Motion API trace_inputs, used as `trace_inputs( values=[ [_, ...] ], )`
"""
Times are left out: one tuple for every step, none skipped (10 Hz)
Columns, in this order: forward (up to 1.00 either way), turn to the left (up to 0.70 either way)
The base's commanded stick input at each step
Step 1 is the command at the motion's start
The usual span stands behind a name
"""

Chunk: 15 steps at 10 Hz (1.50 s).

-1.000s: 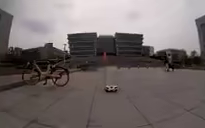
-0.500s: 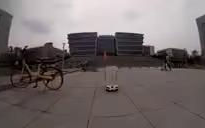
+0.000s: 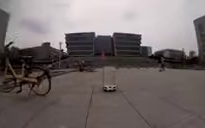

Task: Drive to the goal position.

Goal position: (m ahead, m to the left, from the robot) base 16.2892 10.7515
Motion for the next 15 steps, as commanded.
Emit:
trace_inputs(
  values=[
    [1.0, 0.0],
    [1.0, 0.0],
    [1.0, -0.11],
    [1.0, -0.27],
    [1.0, -0.03],
    [1.0, 0.0],
    [1.0, 0.0],
    [1.0, 0.0],
    [1.0, 0.0],
    [1.0, 0.0],
    [1.0, 0.0],
    [1.0, 0.0],
    [1.0, 0.0],
    [1.0, 0.0],
    [1.0, 0.0]
  ],
)
